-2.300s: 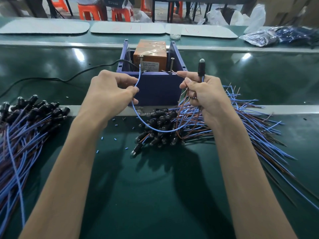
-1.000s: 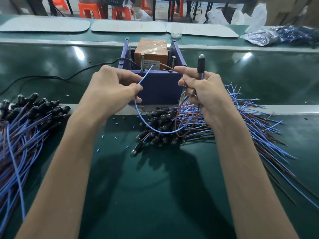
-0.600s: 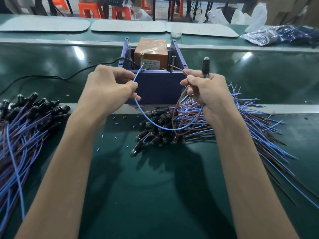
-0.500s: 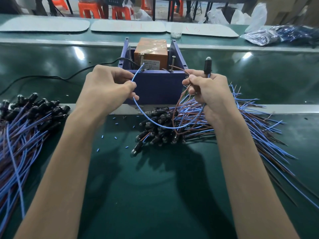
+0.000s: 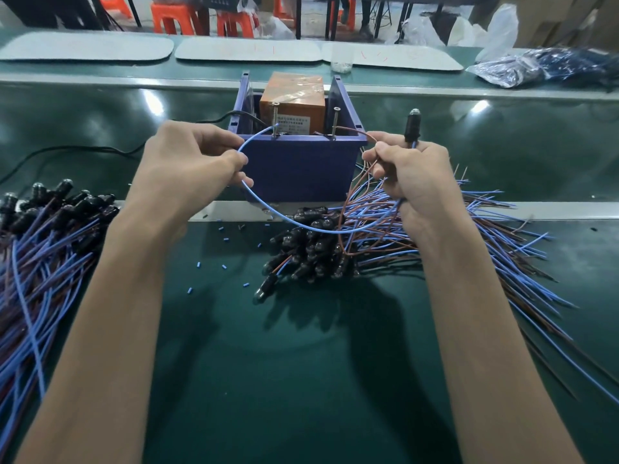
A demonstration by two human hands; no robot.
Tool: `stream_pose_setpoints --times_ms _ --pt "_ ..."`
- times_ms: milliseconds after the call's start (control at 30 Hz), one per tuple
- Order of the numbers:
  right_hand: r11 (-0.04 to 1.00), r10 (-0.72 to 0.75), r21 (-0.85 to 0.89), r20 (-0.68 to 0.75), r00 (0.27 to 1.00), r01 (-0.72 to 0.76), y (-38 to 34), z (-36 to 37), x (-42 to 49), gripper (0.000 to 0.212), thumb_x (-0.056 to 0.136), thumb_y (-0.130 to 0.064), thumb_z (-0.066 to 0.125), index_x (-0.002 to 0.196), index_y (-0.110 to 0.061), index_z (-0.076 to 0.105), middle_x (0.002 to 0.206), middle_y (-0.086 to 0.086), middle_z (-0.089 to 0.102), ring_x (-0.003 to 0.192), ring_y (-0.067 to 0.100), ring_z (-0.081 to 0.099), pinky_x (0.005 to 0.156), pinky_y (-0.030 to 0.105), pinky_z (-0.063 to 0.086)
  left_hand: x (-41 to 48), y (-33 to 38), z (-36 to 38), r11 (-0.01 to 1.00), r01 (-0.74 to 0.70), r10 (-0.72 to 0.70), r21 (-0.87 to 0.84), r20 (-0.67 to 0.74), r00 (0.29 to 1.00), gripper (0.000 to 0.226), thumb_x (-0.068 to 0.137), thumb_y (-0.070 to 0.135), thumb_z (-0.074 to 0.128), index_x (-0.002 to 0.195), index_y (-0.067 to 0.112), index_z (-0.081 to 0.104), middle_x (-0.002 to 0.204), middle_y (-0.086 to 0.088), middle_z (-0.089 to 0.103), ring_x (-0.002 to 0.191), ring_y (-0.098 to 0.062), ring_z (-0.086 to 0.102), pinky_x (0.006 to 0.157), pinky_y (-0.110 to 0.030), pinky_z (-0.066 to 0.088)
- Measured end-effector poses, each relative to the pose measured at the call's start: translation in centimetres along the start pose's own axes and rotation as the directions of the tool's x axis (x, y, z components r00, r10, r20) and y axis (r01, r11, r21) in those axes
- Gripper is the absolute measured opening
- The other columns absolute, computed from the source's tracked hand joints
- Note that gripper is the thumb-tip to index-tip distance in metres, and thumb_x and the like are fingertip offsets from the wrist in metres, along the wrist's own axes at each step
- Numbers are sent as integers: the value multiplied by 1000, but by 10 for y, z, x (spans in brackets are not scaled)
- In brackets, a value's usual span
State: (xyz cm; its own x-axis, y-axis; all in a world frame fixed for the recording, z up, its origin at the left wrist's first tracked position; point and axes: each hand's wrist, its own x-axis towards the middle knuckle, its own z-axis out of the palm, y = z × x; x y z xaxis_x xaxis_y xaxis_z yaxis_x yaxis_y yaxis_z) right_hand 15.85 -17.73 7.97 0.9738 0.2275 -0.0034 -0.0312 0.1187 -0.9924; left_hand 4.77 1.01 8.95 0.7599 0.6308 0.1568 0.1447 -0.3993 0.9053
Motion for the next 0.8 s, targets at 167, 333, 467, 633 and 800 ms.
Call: stream_pose_setpoints --times_ms 167,333,467,633,800 --pt "1000 8 -2 -2 1000 -8 -1 0 -2 26 95 2 47 85 -13 65 63 -1 61 42 0 45 37 11 25 1 -1 -3 1000 7 -7 -8 -9 1000 19 84 8 67 79 27 70 60 14 69 61 -7 71 70 -19 50" --pt "1000 13 5 -10 1000 -13 -3 0 -4 25 94 2 47 87 -12 67 63 -1 62 43 2 45 38 11 26 0 1 -5 1000 -1 1 3 6 1000 21 85 7 66 77 27 69 59 13 68 57 -5 69 64 -14 50" --pt "999 2 32 106 994 -6 -11 -2 -9 20 91 3 51 89 -5 69 57 -2 64 39 3 42 34 10 24 -6 13 1 993 64 -46 -104 165 985 25 90 1 58 79 22 67 72 6 64 47 -2 59 53 -9 46" --pt "999 -12 -25 286 958 20 -21 2 -22 12 89 -3 61 81 -6 69 66 4 71 40 5 50 35 7 28 -16 36 34 889 250 -134 -384 305 943 31 99 15 39 81 10 64 59 5 37 45 -6 26 37 -12 22" --pt "999 27 -53 470 882 -2 -23 11 -32 8 85 3 64 77 2 66 62 7 70 40 7 56 38 10 39 -32 41 53 918 24 19 -396 105 994 38 104 33 37 81 18 64 39 17 40 33 0 38 41 -11 34"
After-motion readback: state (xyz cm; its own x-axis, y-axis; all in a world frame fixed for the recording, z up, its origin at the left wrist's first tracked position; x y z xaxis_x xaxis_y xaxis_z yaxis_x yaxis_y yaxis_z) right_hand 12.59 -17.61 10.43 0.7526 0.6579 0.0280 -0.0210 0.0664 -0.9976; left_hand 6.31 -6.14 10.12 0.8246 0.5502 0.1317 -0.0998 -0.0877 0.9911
